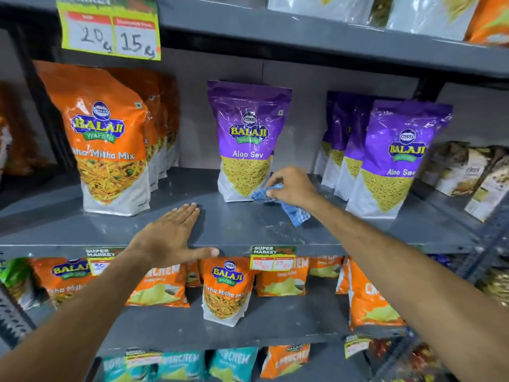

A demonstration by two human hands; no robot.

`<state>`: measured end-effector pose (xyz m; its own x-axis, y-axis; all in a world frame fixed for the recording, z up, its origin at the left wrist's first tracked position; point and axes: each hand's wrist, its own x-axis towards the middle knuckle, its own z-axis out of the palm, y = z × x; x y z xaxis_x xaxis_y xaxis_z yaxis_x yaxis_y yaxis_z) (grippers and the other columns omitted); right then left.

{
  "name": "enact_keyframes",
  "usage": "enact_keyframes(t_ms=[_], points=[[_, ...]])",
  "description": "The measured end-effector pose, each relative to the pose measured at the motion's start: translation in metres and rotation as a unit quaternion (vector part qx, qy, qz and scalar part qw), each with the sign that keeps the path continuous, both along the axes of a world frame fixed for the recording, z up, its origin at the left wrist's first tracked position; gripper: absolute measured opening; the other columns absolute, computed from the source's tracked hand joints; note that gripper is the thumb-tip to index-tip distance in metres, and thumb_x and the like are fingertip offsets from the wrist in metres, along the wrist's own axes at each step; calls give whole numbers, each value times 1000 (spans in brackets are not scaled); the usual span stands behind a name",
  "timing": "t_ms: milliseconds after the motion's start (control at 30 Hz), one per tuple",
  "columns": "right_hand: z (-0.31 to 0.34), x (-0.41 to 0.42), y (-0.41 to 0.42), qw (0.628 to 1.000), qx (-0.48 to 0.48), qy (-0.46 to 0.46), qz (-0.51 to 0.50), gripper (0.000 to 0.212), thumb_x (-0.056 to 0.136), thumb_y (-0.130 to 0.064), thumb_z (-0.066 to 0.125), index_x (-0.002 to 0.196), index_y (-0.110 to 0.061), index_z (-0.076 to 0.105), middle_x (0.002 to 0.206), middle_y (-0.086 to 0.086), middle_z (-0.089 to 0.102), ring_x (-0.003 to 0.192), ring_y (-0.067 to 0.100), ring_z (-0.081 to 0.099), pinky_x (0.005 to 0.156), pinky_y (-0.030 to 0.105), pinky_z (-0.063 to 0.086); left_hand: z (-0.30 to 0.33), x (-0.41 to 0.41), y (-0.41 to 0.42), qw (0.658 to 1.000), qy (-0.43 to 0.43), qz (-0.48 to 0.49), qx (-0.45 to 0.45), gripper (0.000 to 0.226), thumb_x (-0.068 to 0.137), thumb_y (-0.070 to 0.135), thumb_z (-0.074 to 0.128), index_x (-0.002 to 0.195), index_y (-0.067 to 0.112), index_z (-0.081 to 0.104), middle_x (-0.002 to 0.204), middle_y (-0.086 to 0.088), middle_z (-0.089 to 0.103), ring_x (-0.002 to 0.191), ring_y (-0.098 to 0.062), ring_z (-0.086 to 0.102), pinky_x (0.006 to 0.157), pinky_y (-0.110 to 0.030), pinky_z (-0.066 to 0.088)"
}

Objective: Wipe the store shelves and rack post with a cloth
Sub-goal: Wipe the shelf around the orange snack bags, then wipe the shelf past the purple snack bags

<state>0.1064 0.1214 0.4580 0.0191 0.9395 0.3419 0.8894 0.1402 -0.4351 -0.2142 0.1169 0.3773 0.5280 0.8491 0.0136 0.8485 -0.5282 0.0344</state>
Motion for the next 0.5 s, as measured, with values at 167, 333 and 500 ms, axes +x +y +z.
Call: enact_keyframes(t_ms=[167,333,500], points=[[4,-14,-15,997,-61,-25,34,18,74,-20,89,90,-21,83,93,-7,78,83,6,66,82,27,56,-1,1,1,1000,1,2,7,136,67,108,20,166,19,-5,176,1,-5,162,-16,0,133,-39,8],[17,-70,-8,989,-7,69,127,17,76,-18,88,92,-20,83,91,-6,80,87,7,72,81,20,53,-2,0,3,1000,3,-1,9,137,66,109,18,166,17,-2,176,0,-1,162,-17,3,133,-40,11],[0,-72,10,996,-24,21,78,19,75,-18,87,93,-19,83,93,-2,80,88,13,71,78,26,54,-2,0,1,1000,0,0,12,139,64,110,16,166,17,-2,176,0,-2,162,-16,2,133,-40,10]])
